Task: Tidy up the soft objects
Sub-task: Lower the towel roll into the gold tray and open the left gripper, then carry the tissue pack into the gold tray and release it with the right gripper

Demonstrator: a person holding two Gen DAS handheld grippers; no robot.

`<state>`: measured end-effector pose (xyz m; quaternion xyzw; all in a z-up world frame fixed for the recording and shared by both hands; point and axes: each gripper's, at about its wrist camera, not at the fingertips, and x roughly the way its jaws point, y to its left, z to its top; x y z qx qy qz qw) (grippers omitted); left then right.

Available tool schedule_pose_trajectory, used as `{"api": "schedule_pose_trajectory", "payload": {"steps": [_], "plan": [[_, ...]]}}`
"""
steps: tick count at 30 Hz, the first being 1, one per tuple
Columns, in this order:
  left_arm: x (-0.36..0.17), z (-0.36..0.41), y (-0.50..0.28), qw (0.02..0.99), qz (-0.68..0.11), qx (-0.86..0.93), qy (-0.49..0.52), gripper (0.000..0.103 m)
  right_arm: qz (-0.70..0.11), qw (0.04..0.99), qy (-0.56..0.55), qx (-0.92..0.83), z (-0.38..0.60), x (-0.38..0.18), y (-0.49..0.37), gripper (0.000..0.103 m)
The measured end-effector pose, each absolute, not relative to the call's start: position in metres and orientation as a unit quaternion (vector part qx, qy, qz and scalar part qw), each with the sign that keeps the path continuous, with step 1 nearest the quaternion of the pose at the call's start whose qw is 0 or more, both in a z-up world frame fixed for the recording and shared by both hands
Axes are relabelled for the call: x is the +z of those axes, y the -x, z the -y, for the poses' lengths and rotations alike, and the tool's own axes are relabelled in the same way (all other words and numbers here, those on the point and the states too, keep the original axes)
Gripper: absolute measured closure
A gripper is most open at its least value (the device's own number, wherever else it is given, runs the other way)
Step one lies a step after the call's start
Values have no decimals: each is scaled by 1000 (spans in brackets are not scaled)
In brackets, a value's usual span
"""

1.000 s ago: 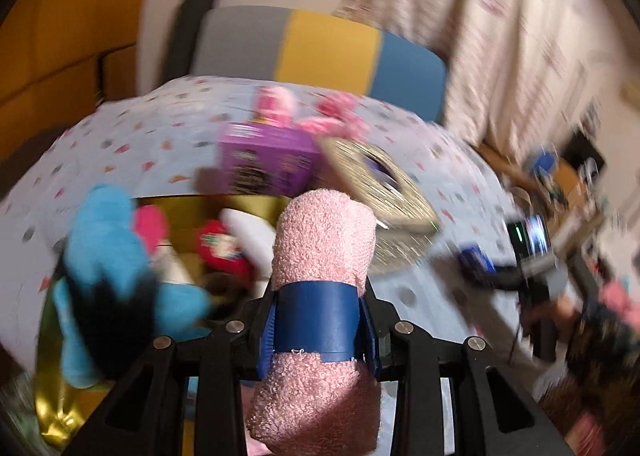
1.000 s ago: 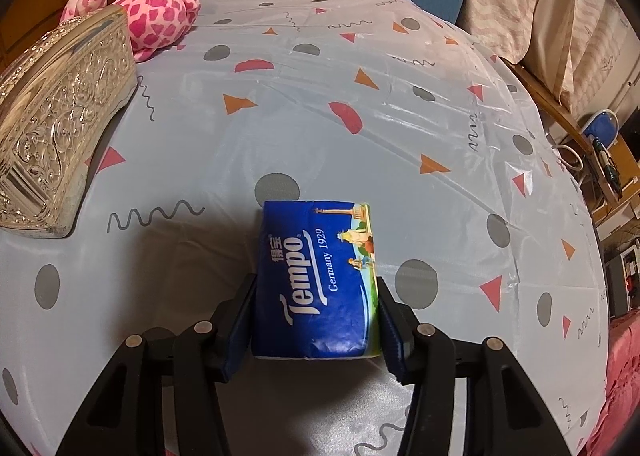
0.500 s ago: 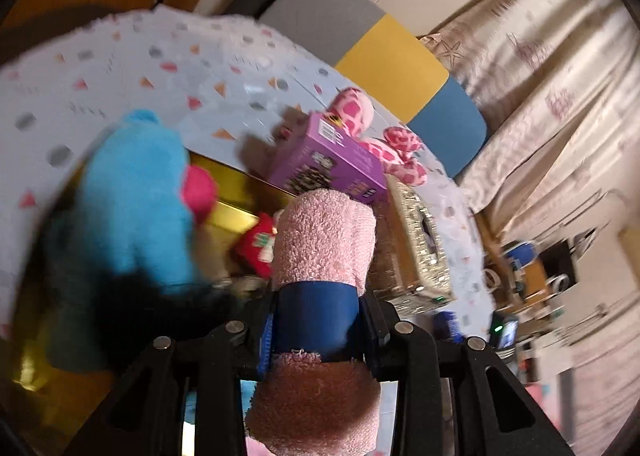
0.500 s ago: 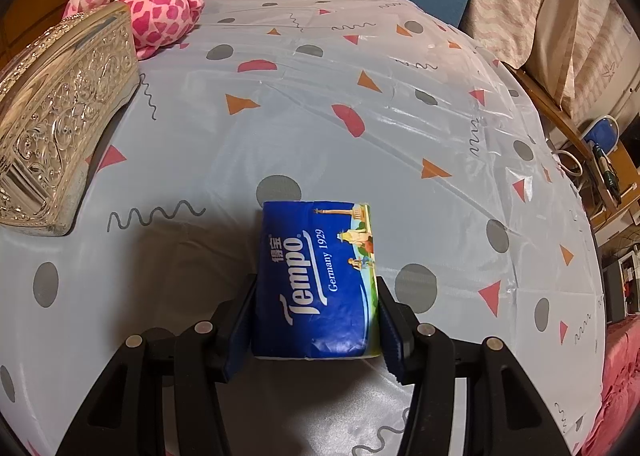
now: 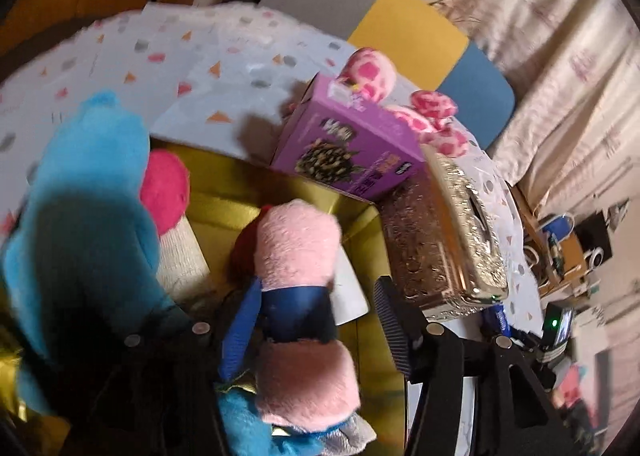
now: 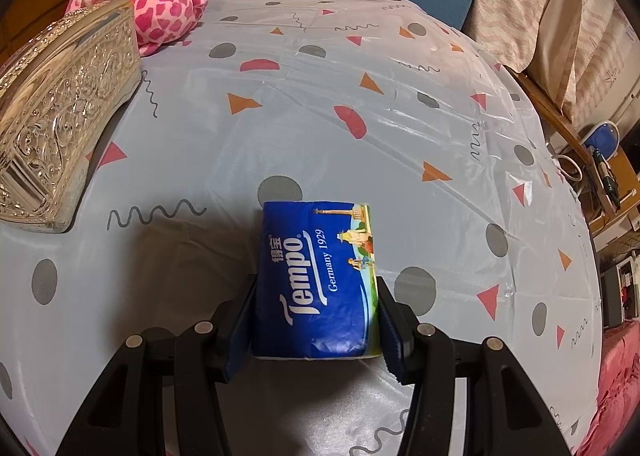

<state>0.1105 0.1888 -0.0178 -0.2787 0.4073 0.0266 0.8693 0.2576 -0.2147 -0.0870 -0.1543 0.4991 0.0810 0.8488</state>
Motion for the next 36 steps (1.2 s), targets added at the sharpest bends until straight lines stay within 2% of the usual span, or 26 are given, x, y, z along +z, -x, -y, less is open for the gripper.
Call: {"api": "schedule_pose_trajectory", "payload": {"steps": [7, 13, 20, 30, 36], "plan": [[11, -164, -87, 912, -374, 60, 160, 44, -499, 848, 159, 77, 213, -87, -257, 50], [13, -151, -60, 920, -365, 73, 122, 43, -500, 847, 165, 71, 210, -87, -255, 51], [16, -144, -39, 928, -352, 83, 93, 43, -517, 837, 169, 61, 207, -85, -250, 51], [16, -148, -22, 930, -340, 93, 105, 41, -555, 819, 129, 66, 193, -77, -221, 51], [15, -152, -16, 930, -336, 100, 106, 38, -552, 820, 116, 100, 168, -76, -191, 51]]}}
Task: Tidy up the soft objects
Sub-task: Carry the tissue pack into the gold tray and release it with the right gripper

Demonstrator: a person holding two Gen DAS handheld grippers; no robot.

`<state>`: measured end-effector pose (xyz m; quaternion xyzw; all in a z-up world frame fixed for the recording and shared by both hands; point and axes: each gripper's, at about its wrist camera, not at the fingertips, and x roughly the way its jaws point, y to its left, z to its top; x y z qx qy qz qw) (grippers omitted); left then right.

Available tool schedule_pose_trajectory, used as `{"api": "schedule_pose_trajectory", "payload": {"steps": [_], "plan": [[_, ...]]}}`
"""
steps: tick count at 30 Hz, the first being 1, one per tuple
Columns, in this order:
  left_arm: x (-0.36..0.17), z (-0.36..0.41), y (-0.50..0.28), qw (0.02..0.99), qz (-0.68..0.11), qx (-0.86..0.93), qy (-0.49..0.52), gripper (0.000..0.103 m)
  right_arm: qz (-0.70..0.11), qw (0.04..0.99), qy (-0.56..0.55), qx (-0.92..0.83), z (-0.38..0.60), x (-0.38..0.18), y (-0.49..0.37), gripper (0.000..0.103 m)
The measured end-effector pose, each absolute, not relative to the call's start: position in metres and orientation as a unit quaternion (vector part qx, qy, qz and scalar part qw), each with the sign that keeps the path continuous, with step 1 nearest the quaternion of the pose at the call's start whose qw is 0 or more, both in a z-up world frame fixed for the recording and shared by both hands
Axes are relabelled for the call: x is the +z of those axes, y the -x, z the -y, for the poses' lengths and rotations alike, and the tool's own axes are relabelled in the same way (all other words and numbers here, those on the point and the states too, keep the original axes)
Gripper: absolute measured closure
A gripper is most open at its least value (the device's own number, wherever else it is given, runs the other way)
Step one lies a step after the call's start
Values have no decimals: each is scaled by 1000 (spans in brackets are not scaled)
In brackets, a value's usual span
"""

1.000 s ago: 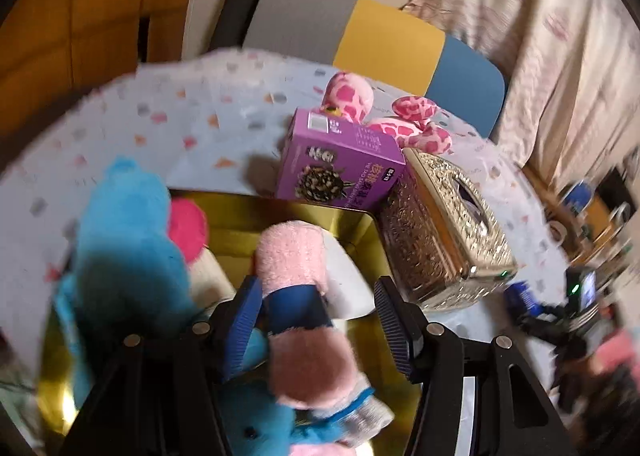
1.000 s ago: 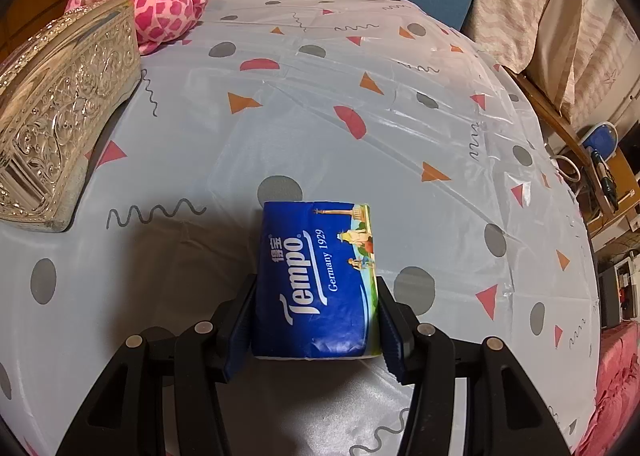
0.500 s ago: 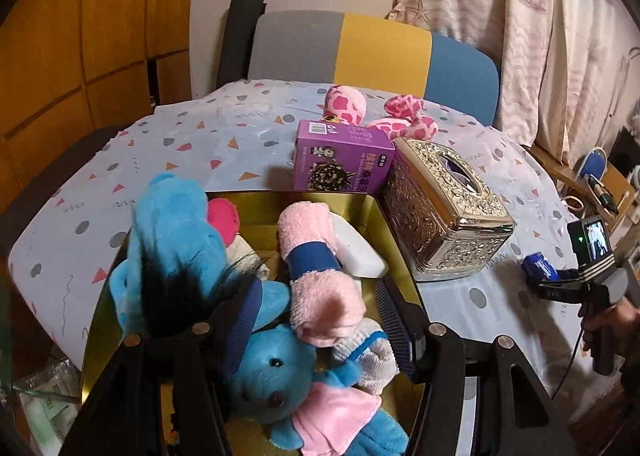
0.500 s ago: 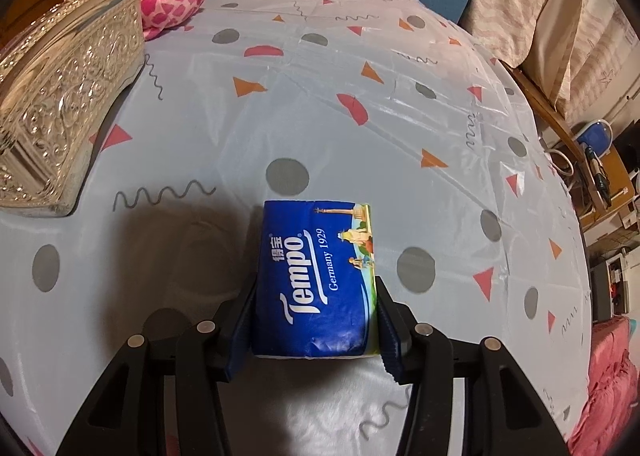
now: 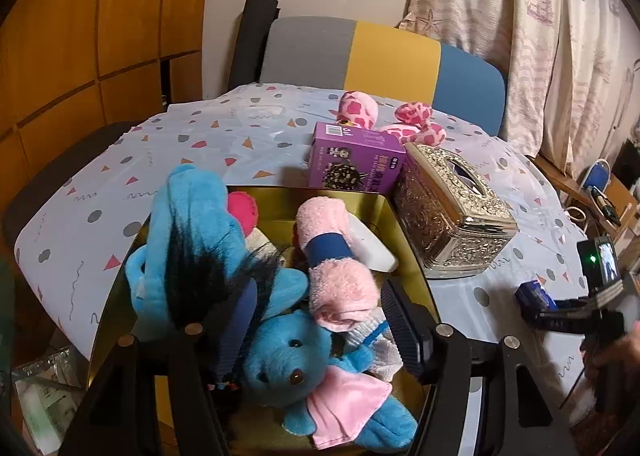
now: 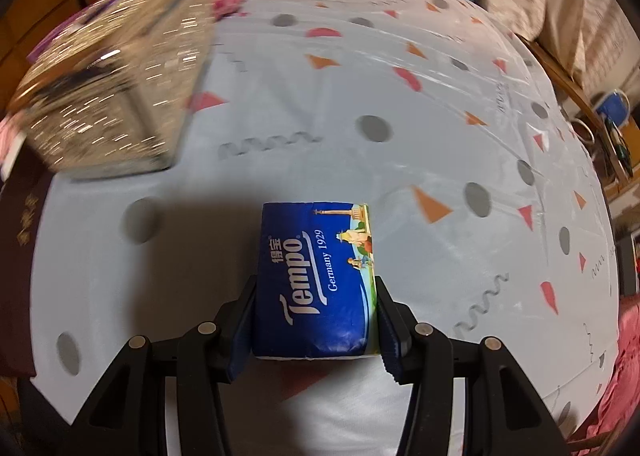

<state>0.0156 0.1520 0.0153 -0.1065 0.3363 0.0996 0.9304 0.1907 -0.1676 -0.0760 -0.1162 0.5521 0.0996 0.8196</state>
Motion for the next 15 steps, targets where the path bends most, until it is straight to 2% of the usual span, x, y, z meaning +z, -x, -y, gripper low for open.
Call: {"api": "schedule_pose_trajectory", "payload": {"steps": [5, 15], "plan": [[14, -157, -12, 930, -336, 105, 108, 38, -540, 824, 101, 137, 147, -67, -169, 51], [21, -185, -2, 929, -322, 138, 120, 34, -442, 845, 71, 294, 65, 6, -115, 51]]}}
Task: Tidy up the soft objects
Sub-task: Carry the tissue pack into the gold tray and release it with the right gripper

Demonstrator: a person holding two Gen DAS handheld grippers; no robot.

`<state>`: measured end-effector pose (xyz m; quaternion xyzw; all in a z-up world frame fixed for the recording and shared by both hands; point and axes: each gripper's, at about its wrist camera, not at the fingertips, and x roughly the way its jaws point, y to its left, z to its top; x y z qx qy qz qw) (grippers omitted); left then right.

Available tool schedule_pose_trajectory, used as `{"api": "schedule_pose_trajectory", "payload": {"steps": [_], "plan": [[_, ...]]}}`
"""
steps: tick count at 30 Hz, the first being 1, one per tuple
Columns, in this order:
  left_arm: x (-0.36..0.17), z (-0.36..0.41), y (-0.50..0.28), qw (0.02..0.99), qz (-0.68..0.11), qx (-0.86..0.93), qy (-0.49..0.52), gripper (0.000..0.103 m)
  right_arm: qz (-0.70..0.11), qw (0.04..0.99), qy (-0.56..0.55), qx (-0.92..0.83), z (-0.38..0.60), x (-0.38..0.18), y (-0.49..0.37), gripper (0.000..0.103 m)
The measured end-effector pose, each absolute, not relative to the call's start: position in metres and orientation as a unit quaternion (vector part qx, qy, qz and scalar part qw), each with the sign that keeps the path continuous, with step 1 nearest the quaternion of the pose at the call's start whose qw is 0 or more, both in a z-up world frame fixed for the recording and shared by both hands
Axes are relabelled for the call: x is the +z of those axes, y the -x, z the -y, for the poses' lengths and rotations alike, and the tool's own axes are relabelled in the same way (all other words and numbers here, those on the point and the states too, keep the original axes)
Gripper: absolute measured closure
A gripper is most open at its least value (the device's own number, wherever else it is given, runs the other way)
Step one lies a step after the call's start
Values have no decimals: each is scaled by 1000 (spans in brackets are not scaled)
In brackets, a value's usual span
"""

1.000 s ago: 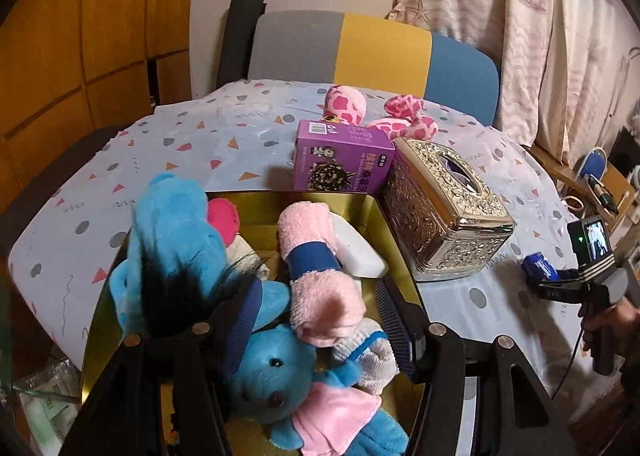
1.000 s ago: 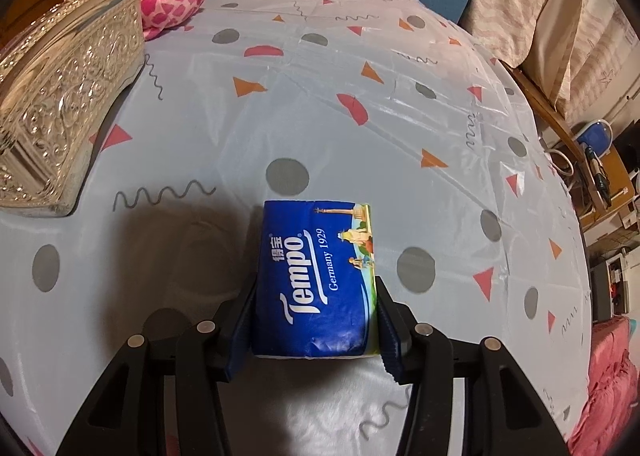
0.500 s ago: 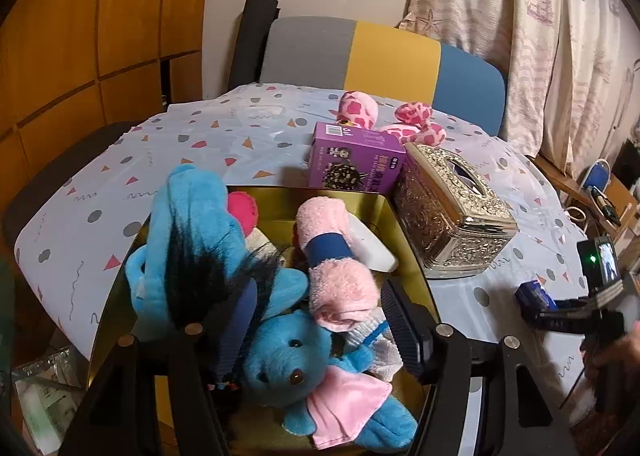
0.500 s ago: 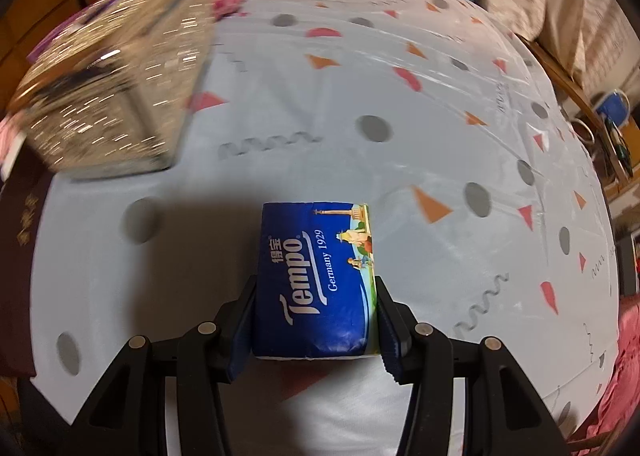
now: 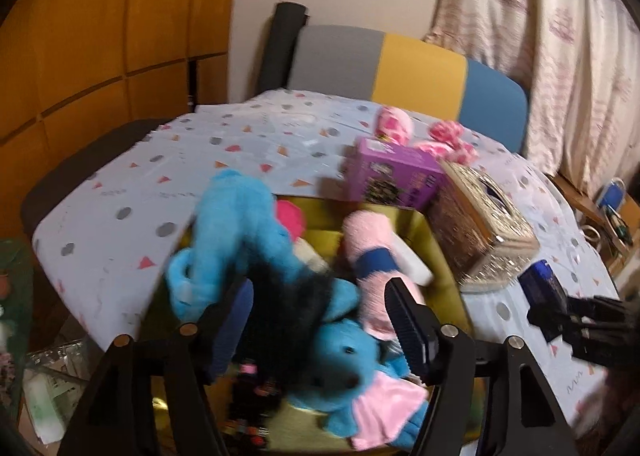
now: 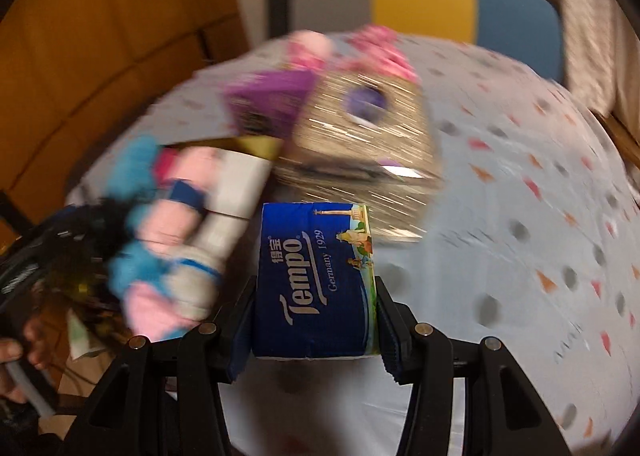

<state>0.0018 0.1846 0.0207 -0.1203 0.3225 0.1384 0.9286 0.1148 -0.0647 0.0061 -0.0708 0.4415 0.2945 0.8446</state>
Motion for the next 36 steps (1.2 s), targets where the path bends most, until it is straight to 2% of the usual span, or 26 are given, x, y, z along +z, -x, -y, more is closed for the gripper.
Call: {"api": "schedule_pose_trajectory", "payload": {"steps": [7, 9, 13, 17, 20, 25, 36], "plan": [[25, -223, 15, 919, -316, 191, 137, 31, -415, 814, 118, 390, -28, 3, -75, 51], [23, -229, 18, 916, -317, 200, 141, 25, -416, 804, 136, 402, -48, -7, -67, 51], [19, -232, 22, 914, -319, 206, 141, 20, -417, 804, 189, 378, -69, -31, -66, 50], [17, -230, 20, 914, -320, 204, 141, 10, -404, 808, 208, 376, -69, -32, -63, 49], [18, -226, 20, 916, -317, 203, 139, 1, -401, 809, 204, 378, -64, -31, -61, 41], [21, -218, 23, 918, -314, 210, 121, 0, -375, 825, 161, 390, -47, -14, -58, 24], [24, -203, 33, 919, -307, 222, 111, 0, -338, 886, 78, 308, -10, 10, -50, 23]]}}
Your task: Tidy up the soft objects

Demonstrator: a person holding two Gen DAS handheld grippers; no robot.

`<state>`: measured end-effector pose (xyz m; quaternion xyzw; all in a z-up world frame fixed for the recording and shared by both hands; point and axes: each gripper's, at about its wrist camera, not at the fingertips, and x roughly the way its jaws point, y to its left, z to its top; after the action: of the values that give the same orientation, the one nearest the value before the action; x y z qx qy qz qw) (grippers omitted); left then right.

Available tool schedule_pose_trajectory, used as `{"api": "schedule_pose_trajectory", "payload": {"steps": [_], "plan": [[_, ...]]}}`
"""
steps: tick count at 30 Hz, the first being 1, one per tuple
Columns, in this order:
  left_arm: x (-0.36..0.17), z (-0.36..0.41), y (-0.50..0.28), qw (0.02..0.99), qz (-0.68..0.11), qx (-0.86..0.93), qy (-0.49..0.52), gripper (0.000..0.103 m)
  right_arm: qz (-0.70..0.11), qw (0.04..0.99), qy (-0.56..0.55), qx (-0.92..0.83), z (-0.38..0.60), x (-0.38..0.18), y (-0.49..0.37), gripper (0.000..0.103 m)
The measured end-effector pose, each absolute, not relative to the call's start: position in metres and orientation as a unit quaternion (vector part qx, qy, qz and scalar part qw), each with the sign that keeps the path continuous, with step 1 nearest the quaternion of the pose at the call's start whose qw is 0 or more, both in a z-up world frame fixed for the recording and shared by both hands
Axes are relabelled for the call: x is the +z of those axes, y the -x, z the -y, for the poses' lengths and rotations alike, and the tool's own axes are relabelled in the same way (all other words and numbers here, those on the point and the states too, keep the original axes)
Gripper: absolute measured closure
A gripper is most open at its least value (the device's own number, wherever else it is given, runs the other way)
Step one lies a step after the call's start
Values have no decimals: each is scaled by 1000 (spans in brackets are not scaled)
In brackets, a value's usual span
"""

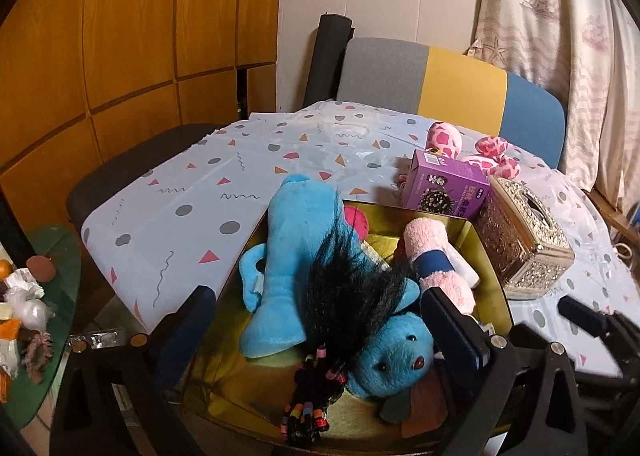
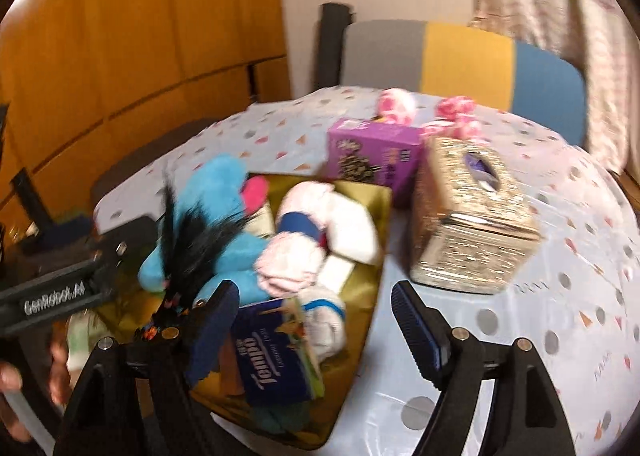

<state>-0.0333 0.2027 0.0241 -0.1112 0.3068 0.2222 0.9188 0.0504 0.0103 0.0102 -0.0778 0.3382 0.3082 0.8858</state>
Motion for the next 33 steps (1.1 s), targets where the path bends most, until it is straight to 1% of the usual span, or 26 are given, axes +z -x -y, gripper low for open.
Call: {"api": "schedule_pose_trajectory", "payload": {"steps": [10, 33], "plan": [[25, -189, 47, 923, -292, 226, 108, 0, -324, 912, 53, 245, 7, 14, -49, 23], [24, -186, 49, 921, -301, 224, 105, 0, -318, 916, 57, 238, 10, 15, -41, 23]]}}
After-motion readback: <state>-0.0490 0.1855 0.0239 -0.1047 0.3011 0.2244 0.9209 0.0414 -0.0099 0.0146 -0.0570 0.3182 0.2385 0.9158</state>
